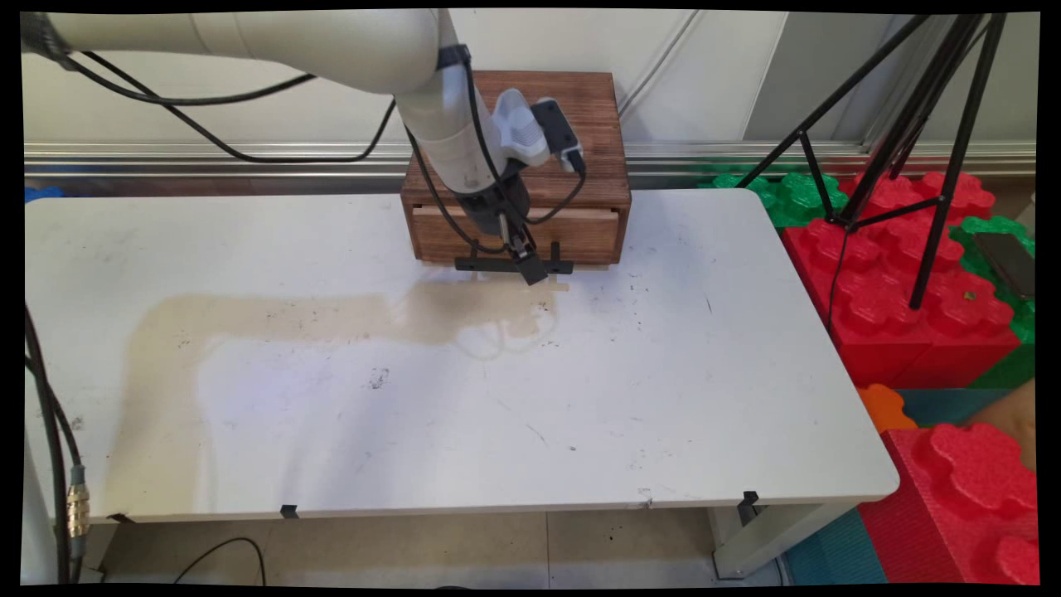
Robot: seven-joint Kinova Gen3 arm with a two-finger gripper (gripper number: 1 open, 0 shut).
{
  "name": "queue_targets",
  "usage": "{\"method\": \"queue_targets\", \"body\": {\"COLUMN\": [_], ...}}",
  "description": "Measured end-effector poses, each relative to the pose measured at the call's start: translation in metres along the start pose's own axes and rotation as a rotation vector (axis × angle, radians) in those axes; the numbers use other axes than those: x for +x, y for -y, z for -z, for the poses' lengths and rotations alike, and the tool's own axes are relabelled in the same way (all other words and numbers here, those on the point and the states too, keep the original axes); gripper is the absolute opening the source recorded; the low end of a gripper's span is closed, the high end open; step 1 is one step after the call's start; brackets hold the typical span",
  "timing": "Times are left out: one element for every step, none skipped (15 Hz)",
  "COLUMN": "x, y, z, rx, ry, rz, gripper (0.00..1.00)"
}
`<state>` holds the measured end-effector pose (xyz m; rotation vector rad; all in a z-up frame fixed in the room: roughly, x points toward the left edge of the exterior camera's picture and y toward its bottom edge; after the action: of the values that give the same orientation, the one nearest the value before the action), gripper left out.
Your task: Open the drawer
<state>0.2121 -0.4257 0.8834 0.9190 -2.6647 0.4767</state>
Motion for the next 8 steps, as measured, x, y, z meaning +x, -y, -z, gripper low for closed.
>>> {"method": "queue_targets", "body": {"x": [0.000, 0.001, 0.001, 0.001, 0.001, 0.001, 0.000, -0.001], "y": [0.001, 0.002, 0.003, 0.004, 0.004, 0.005, 0.005, 0.006], "z": [-0.005, -0.010, -0.015, -0.020, -0.024, -0.028, -0.033, -0.038], "rx": [-0.001, -0.003, -0.006, -0.009, -0.011, -0.014, -0.018, -0.023], "ry": [0.002, 0.004, 0.007, 0.008, 0.010, 0.011, 0.014, 0.017], "rz": [-0.005, -0.009, -0.014, -0.018, -0.021, -0.023, -0.027, -0.030], "gripper": [1.00, 1.00, 1.00, 1.00, 1.00, 1.00, 1.00, 1.00]}}
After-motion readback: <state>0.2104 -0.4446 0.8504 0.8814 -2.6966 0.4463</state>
